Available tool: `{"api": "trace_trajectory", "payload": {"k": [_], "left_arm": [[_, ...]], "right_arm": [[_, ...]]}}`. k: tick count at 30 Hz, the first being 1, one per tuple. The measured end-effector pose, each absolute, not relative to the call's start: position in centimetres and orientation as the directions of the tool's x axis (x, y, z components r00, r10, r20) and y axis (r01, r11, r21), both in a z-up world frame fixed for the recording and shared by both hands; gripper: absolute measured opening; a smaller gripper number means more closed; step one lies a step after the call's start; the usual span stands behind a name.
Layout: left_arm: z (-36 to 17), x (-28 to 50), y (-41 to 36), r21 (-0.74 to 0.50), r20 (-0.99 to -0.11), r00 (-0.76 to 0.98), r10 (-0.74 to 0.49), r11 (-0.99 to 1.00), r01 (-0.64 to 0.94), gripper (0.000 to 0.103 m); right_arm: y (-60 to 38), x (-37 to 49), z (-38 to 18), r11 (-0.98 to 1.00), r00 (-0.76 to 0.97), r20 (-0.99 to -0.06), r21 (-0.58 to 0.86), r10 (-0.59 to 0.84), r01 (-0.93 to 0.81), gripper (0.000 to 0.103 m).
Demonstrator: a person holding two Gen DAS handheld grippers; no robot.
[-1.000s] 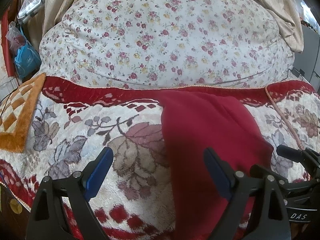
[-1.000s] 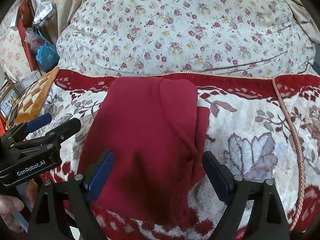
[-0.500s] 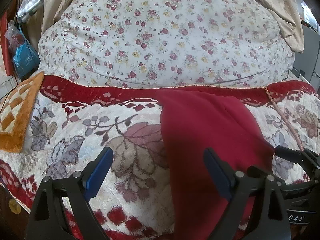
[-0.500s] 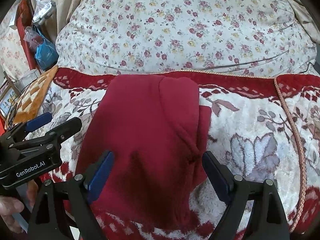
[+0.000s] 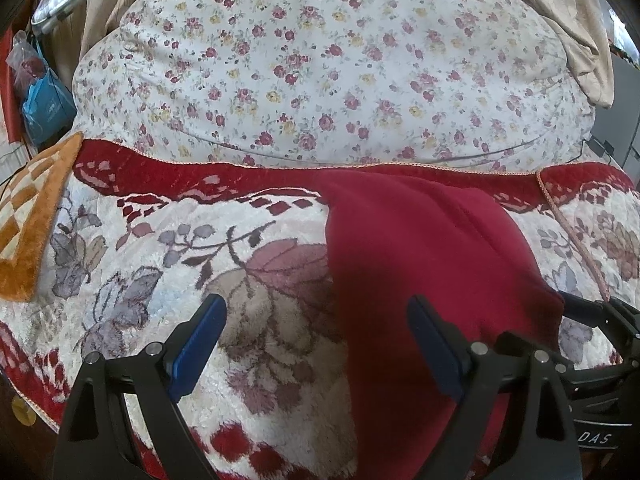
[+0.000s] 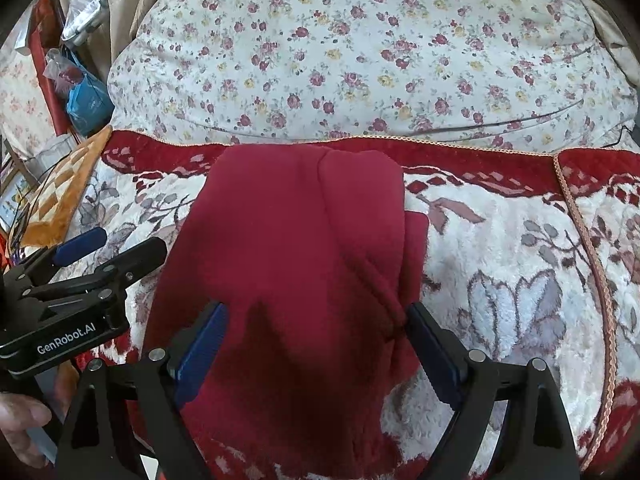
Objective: Fold small clothes
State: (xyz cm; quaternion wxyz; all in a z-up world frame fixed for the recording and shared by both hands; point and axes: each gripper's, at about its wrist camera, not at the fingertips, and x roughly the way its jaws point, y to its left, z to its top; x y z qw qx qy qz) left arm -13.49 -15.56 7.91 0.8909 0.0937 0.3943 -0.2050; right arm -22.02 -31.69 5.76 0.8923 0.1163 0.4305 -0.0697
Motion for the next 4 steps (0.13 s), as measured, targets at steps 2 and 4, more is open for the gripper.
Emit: {"api": "trace_trajectory", "payload": {"k": [2,4], "left_arm": [[7.7,-12.8,-15.3,0.005,-0.745,0.604,-0.283,0.903,0.429,0.091],[7.4,-11.8,-14.6,0.004,-0.752,0.602,-0.270,0.910,0.414,0.091]], "right_arm": [[-31.9,-21.8,5.6,0.963,0.618,-0.786,0.148,-0.022,0.224,0.093],[-32.3,-21.6,5.6,0.963,0.617,-0.787,0.147,-0.026,0.228,0.093]]}}
